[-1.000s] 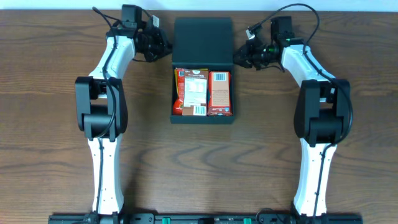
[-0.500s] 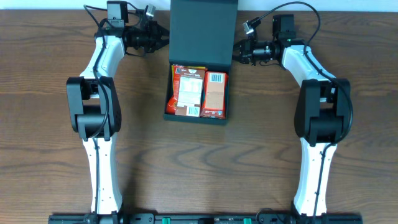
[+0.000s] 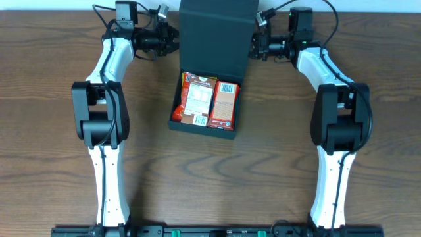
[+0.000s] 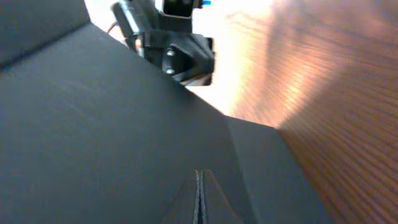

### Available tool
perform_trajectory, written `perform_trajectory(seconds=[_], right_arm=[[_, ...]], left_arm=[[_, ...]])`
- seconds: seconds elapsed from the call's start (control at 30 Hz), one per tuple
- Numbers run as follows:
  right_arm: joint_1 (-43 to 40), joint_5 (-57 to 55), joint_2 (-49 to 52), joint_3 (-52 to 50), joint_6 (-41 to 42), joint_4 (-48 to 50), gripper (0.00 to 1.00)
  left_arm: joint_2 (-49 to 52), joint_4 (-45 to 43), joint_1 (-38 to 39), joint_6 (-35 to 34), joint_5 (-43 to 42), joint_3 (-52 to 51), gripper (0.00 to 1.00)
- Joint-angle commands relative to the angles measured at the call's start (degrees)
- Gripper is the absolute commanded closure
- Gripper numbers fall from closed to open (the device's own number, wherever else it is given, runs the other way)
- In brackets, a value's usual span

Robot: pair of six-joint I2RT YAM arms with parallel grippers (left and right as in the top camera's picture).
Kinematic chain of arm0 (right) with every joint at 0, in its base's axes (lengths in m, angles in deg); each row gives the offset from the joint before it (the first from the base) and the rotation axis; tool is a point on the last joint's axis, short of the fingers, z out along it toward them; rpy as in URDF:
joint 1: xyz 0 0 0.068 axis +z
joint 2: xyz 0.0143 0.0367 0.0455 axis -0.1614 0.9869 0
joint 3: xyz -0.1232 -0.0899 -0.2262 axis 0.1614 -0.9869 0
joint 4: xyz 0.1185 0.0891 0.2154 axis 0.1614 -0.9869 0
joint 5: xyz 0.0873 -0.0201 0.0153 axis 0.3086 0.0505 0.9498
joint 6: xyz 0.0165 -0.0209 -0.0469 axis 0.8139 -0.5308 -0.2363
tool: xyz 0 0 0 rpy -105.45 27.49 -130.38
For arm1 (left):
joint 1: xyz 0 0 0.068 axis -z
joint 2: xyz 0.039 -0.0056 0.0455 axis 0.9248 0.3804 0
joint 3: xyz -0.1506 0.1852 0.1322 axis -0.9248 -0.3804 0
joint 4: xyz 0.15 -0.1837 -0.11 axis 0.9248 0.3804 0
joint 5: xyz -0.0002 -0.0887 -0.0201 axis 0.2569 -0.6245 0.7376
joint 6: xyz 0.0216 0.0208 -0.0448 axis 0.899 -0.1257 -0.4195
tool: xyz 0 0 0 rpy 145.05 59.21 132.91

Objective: Pack container
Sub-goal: 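Swing the lid forward and down over the box with both grippers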

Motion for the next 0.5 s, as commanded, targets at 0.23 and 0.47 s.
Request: perform_trajectory(seconds=[0.23, 0.47], right_arm=[[4.7, 8.3, -0.1, 0.1, 23.9, 20.5, 0.98], [6.6, 8.3, -0.1, 0.1, 55.3, 58.2, 0.98]], left_arm=[[-4.5, 0.0, 0.1, 1.9, -2.9, 0.7, 0.94], [-8.9, 0.3, 0.1, 2.4, -2.9, 0.7, 0.94]])
